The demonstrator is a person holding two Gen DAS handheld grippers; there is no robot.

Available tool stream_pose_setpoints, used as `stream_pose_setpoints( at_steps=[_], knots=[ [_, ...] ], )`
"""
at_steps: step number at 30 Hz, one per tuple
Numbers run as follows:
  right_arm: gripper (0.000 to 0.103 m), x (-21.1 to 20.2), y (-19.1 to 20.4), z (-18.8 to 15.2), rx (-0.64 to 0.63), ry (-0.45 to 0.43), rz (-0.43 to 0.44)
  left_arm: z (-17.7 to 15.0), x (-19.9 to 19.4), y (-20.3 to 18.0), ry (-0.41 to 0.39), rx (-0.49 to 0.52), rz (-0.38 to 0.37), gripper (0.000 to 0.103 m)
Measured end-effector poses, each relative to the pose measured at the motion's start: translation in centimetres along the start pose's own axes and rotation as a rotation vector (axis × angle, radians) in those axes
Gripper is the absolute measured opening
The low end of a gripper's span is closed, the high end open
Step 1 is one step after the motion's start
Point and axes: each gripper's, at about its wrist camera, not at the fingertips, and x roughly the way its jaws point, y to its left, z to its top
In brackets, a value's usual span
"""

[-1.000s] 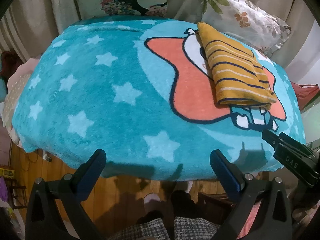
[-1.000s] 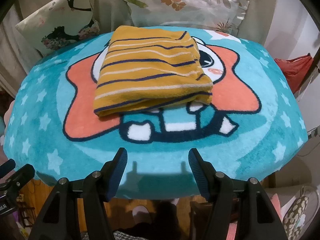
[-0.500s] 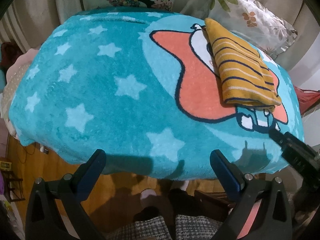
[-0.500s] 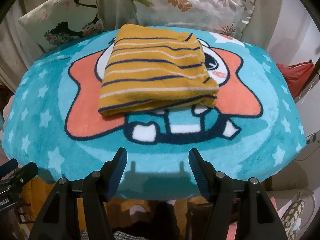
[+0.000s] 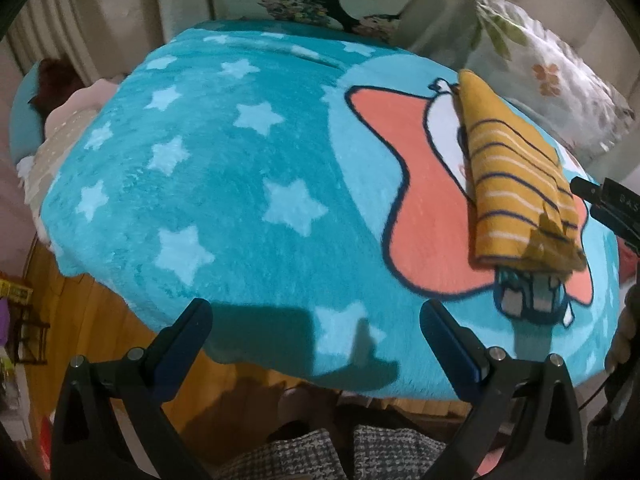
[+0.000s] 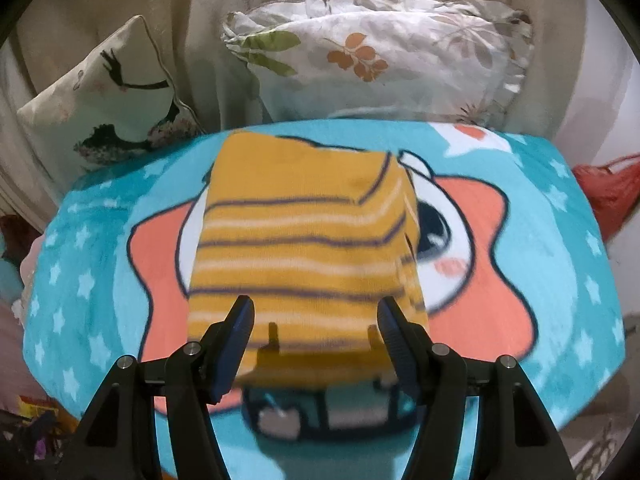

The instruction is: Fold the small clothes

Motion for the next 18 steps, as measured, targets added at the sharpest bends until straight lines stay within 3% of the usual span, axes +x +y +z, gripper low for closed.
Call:
stream_pose_setpoints(
  at_steps=[2,6,10,14,18],
  knots=[
    [0.056,1.3,0.1,1.3,-0.026,0.007,0.035,0.4,0.1,-0.6,0.001,-0.021,0.011,0.103],
    [0.056,4.9,-0.4,3.8,-0.046,0.044,0.044,0.9,0.5,-2.3,0.001,-0.037,0.03,0.103],
    [0.056,9.3,-2.5,5.0,-0.021,0.135,0.027,1.2,1.0,-4.0,0.011,-0.04,0.051,0.103],
    [0.057,8.6,-3.2,5.7,-0.033,0.13,0.062,1.5,1.5,-5.4,0.022,-0.047,0.074,0.103],
    [0.057,5.9,-1.8,6.7,-0.086,0.054,0.137,1.5,1.6,-6.3,0.026,-0.048,0.099,0.103]
  ],
)
